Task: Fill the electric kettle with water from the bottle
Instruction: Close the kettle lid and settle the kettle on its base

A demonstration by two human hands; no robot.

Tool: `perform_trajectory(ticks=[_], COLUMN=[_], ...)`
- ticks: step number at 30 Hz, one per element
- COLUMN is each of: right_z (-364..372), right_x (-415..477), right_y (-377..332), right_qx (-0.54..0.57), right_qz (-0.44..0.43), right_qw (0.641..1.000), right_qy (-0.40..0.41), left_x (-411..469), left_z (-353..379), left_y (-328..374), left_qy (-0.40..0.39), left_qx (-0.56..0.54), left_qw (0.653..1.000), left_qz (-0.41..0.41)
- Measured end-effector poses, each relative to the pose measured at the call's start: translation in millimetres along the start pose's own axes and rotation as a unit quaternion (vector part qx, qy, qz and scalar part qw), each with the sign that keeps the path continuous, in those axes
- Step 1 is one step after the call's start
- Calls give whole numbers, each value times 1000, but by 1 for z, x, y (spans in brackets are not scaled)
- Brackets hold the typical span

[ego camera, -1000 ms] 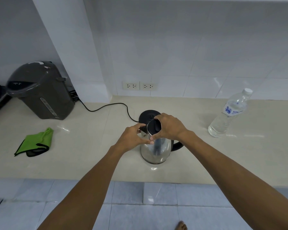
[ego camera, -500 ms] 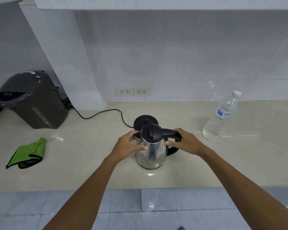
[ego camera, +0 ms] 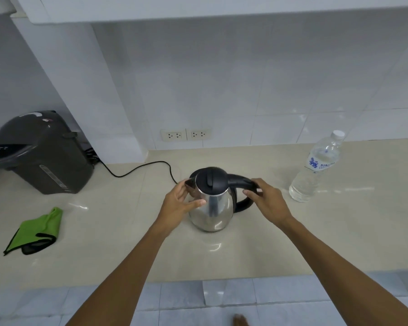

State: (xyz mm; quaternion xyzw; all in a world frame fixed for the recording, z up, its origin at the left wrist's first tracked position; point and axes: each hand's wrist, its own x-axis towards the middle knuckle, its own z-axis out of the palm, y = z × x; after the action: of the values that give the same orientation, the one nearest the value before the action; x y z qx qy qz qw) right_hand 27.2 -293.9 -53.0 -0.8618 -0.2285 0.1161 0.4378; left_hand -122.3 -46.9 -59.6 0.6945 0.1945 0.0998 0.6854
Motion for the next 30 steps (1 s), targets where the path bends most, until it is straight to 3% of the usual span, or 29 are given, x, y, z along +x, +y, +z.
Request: perform_trajectory(ticks=[8,15,30], right_z=[-31,-26,10], right_x=[107,176,206], right_y=[-37,-33,10], right_qx=[2,-10,-16], right_qz=[-52,-61,-38], right_qw=[998,998,999], right_qy=[23,2,-22], left_x=[81,139,170], left_z=[-9,-15,-21], left_y=[59,61,23], left_qy=[33,41,31], left_qx=[0,1,-22], left_qw=[999,999,999], left_qz=[32,25,-31])
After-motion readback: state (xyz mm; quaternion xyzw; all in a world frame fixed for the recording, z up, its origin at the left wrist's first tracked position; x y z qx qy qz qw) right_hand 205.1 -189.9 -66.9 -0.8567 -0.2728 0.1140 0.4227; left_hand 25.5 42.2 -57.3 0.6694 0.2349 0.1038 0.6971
